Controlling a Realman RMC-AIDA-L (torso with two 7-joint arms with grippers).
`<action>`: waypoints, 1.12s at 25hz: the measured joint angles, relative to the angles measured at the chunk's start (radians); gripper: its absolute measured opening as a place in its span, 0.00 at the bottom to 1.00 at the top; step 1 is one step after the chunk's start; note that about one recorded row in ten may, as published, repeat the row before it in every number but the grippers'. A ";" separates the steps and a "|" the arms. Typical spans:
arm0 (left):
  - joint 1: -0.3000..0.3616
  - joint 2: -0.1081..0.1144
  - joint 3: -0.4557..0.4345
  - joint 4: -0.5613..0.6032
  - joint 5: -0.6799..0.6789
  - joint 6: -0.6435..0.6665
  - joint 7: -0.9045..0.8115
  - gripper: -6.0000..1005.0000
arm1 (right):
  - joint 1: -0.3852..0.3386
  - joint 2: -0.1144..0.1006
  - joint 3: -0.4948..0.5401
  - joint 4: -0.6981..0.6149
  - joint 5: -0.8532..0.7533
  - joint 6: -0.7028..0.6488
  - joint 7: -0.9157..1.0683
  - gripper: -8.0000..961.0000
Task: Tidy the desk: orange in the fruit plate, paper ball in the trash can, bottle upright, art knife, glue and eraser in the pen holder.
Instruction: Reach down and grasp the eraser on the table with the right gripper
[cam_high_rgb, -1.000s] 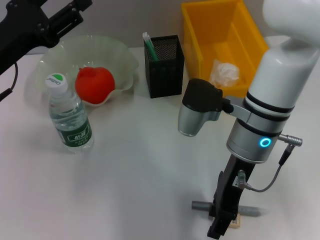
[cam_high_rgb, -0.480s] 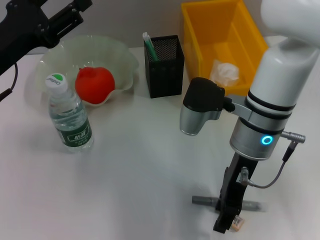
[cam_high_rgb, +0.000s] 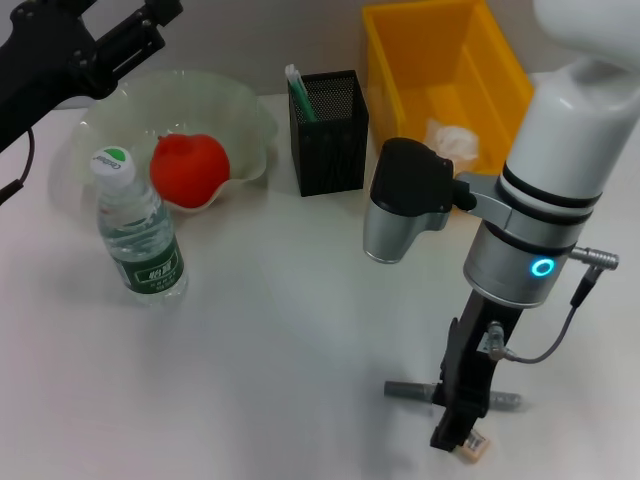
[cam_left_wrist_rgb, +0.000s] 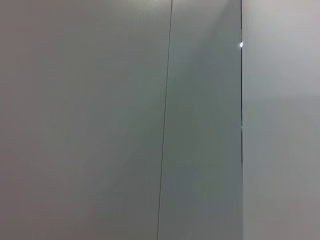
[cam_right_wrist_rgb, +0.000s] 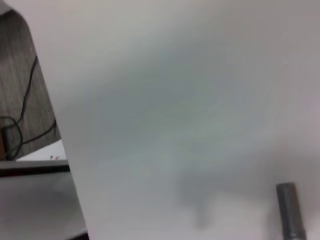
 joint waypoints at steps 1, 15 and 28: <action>0.000 0.000 0.000 0.000 0.000 0.000 0.000 0.72 | 0.000 0.000 -0.001 -0.005 -0.006 -0.005 -0.002 0.56; -0.004 0.000 -0.001 0.000 0.003 -0.001 0.000 0.72 | 0.016 0.007 -0.041 -0.023 -0.040 -0.056 -0.026 0.56; -0.008 0.000 -0.001 0.000 0.005 -0.002 0.001 0.72 | 0.015 0.007 -0.041 -0.015 -0.024 -0.099 0.017 0.55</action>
